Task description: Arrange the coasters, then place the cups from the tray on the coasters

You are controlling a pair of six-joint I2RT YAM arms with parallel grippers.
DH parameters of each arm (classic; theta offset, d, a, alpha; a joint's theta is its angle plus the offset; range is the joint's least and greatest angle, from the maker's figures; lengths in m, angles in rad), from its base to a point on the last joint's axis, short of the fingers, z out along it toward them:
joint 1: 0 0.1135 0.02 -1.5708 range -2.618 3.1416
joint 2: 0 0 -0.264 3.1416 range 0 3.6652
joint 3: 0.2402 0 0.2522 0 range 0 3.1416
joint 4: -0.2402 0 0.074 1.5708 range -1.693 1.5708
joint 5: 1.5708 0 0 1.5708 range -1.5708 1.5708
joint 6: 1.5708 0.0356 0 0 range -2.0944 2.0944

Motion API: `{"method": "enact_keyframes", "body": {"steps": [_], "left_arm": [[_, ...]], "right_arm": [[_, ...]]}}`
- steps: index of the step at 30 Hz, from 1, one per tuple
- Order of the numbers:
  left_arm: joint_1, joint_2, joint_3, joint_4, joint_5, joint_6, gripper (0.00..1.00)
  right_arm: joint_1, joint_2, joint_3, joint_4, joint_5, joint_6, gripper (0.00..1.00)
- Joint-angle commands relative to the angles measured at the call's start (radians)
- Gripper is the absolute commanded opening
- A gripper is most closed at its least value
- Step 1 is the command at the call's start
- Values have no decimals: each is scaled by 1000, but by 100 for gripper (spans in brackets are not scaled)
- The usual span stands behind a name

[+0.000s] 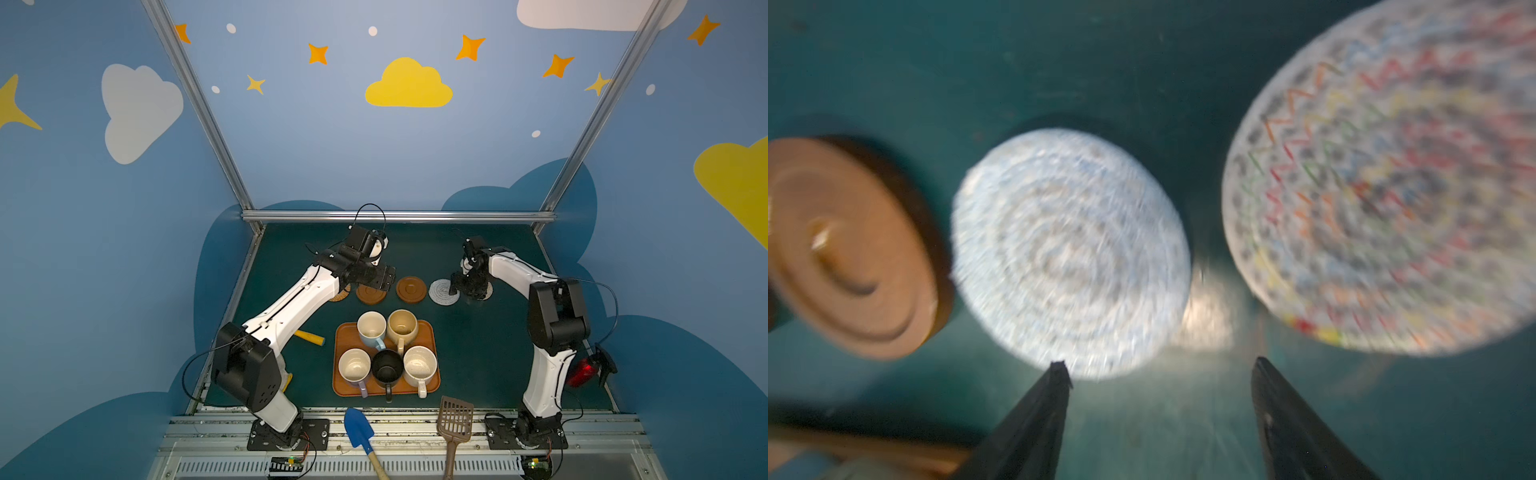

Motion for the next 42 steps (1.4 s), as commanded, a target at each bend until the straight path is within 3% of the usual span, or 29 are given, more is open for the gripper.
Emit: {"method": "enact_keyframes", "body": {"steps": [1,7,8,9,10,12,16,21,24,29,33,42], "left_arm": [[28,-82,8,-52,49,-55,91],[41,-232,-82,-135,67,-182,99],[42,-264,-110,-143,67,-212,100],[41,-295,-137,-149,70,-246,100],[36,-323,-164,-149,69,-277,100],[18,-382,-234,-132,76,-340,100],[-18,-483,-319,-166,35,-373,100],[-102,-599,-430,-213,-53,-480,100],[-183,-636,-504,-198,-120,-543,100],[-226,-647,-568,-143,-183,-582,99],[-241,-613,-623,2,-168,-586,91],[-294,-428,-550,44,-239,-568,88]], "right_arm": [[5,-155,-34,4,-27,-7,71],[40,-451,-178,74,81,-25,76],[36,-502,-209,99,73,-5,79],[19,-544,-228,99,-3,0,93],[6,-570,-240,89,-60,22,95],[-25,-604,-261,78,-235,23,95],[-6,-606,-263,-20,-338,21,95],[115,-704,-395,45,-241,47,94],[129,-723,-461,82,-263,88,94],[152,-748,-527,131,-284,132,93],[168,-756,-563,148,-275,150,93],[175,-775,-590,142,-245,152,93]]}}
